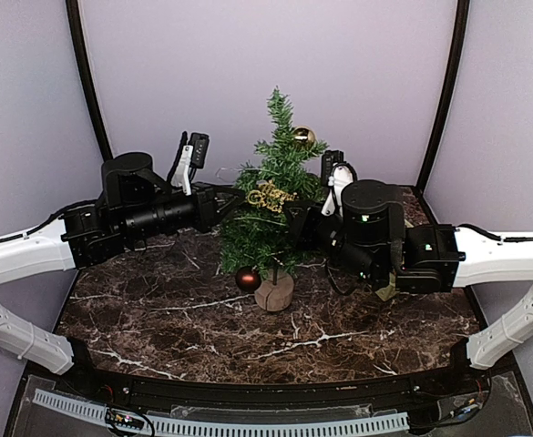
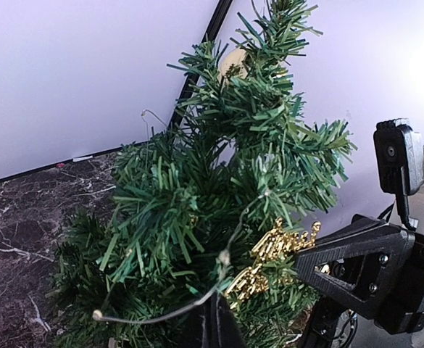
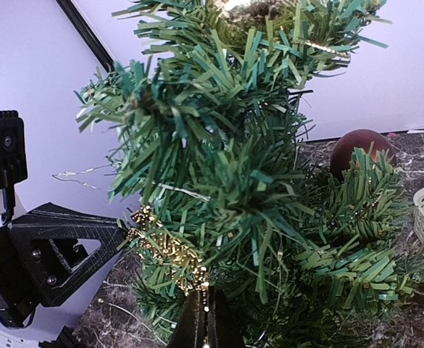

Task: Decorate the small christmas tree
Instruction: Place the ornament words on the branch.

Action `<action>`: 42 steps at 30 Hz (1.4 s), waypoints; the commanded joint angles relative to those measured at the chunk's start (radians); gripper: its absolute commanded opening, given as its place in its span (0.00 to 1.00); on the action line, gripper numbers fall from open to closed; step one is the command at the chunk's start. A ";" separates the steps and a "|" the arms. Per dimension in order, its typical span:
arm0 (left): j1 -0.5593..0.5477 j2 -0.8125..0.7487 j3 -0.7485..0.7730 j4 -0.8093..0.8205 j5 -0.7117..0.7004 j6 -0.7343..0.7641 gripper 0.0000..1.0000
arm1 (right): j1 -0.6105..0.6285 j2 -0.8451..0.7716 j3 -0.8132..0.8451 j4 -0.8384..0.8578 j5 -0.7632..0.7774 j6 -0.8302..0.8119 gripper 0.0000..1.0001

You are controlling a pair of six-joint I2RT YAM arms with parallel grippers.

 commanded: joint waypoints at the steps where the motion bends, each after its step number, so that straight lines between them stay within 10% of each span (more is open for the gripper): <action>1: 0.007 -0.010 0.004 0.024 0.004 0.002 0.00 | 0.007 -0.006 -0.011 -0.011 0.049 0.033 0.00; 22: 0.006 -0.058 -0.070 0.032 -0.003 -0.023 0.03 | 0.008 -0.025 -0.008 -0.065 0.098 0.074 0.00; 32: 0.007 -0.129 -0.085 -0.009 -0.025 -0.010 0.38 | 0.008 -0.141 -0.099 0.052 -0.014 -0.020 0.46; 42: 0.006 -0.194 -0.078 -0.139 -0.020 -0.017 0.52 | 0.007 -0.245 -0.168 0.049 -0.063 -0.062 0.78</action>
